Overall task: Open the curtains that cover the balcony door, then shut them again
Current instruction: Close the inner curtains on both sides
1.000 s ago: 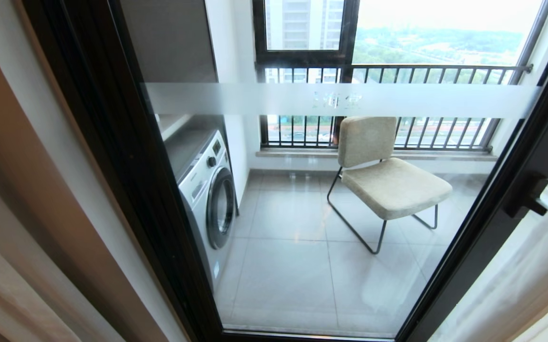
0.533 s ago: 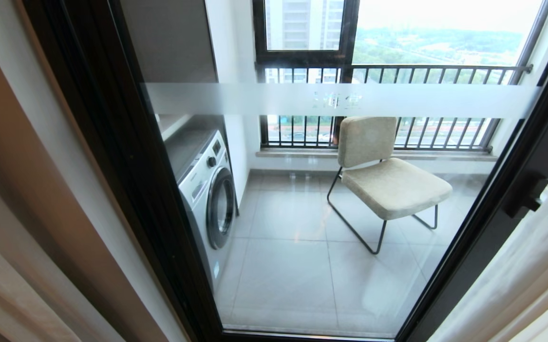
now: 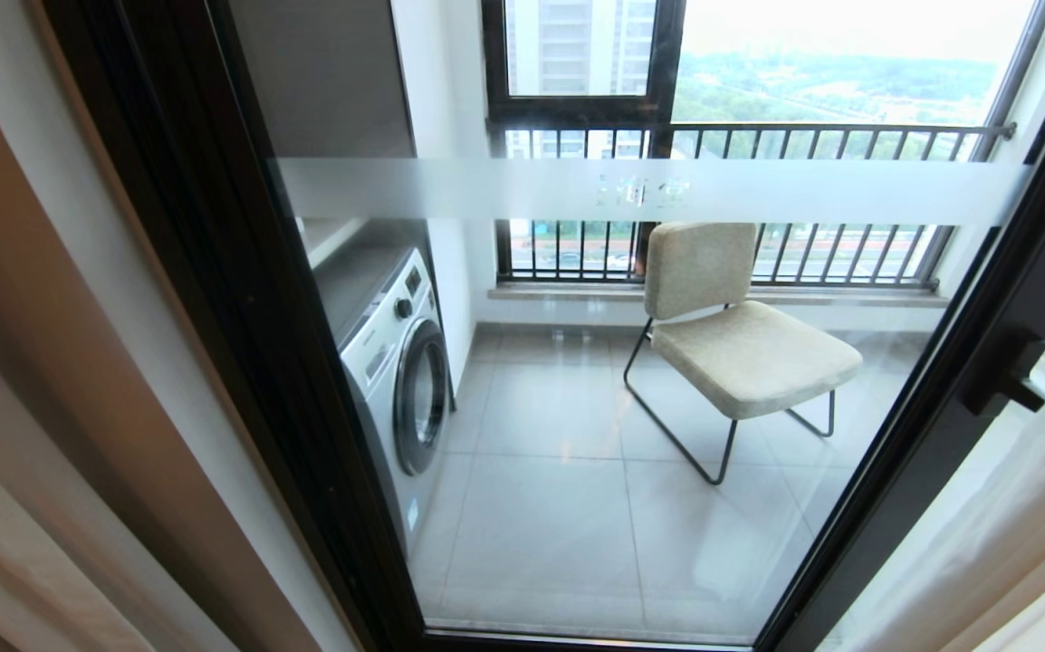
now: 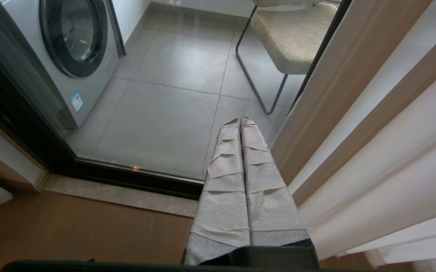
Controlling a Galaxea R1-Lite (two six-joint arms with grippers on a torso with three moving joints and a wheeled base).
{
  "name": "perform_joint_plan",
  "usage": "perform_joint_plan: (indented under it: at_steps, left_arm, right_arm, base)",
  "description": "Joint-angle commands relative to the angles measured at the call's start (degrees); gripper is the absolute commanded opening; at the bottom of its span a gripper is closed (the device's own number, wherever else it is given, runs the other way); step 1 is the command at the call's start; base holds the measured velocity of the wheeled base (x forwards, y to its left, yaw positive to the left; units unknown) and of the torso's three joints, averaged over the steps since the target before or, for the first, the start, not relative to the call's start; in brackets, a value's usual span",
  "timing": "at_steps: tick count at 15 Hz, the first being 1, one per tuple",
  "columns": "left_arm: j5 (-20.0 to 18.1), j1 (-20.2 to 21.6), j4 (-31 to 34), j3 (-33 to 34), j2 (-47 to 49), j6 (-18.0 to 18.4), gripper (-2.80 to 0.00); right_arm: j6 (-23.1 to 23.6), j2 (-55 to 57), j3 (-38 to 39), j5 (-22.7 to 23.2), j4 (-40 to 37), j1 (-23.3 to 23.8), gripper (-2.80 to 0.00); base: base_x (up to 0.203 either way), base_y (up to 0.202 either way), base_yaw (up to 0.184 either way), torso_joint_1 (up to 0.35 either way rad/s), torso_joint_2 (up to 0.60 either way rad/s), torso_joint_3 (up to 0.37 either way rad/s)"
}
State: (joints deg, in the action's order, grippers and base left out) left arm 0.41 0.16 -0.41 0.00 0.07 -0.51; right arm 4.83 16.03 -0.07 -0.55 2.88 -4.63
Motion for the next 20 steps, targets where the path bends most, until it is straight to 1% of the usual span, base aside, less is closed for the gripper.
perform_joint_plan:
  at_steps: [1,11,12,13,14,15,19,20]
  left_arm:
    - [0.02,0.02,-0.02,0.0,0.01,-0.02,-2.8]
    - [0.02,0.02,-0.02,0.0,0.01,-0.02,-2.8]
    - [0.02,0.02,-0.02,0.0,0.01,-0.02,-2.8]
    - [0.02,0.02,-0.02,0.0,0.01,-0.02,-2.8]
    - [0.02,0.02,-0.02,0.0,0.01,-0.02,-2.8]
    - [0.02,0.02,-0.02,0.0,0.01,-0.02,-2.8]
    - [0.02,0.02,-0.02,0.0,0.01,-0.02,-2.8]
    - [0.02,0.02,-0.02,0.0,0.01,-0.02,-2.8]
  right_arm:
    - [0.49,0.14,0.01,1.33,-3.64,-0.03,-2.8]
    - [-0.09,0.14,0.07,1.6,-2.97,-0.02,-2.8]
    - [-0.13,-0.05,0.07,1.61,-2.97,0.61,-2.8]
    - [-0.14,-0.43,0.07,1.61,-2.97,2.98,-2.8]
    - [-0.1,-1.55,0.07,1.59,-3.01,5.25,-2.8]
    - [-0.46,-4.05,0.06,1.59,-3.04,5.74,-2.8]
    - [-2.21,-14.98,0.07,1.44,-2.97,5.0,-2.8]
    - [-3.25,-16.01,0.07,1.28,-2.9,4.91,-2.8]
  base:
    - [0.0,0.0,0.0,0.0,0.0,0.0]
    - [0.0,0.0,0.0,0.0,0.0,0.0]
    - [0.0,0.0,0.0,0.0,0.0,0.0]
    - [0.0,0.0,0.0,0.0,0.0,0.0]
    - [0.0,0.0,0.0,0.0,0.0,0.0]
    - [0.0,0.0,0.0,0.0,0.0,0.0]
    - [0.0,0.0,0.0,0.0,0.0,0.0]
    - [0.0,0.0,0.0,0.0,0.0,0.0]
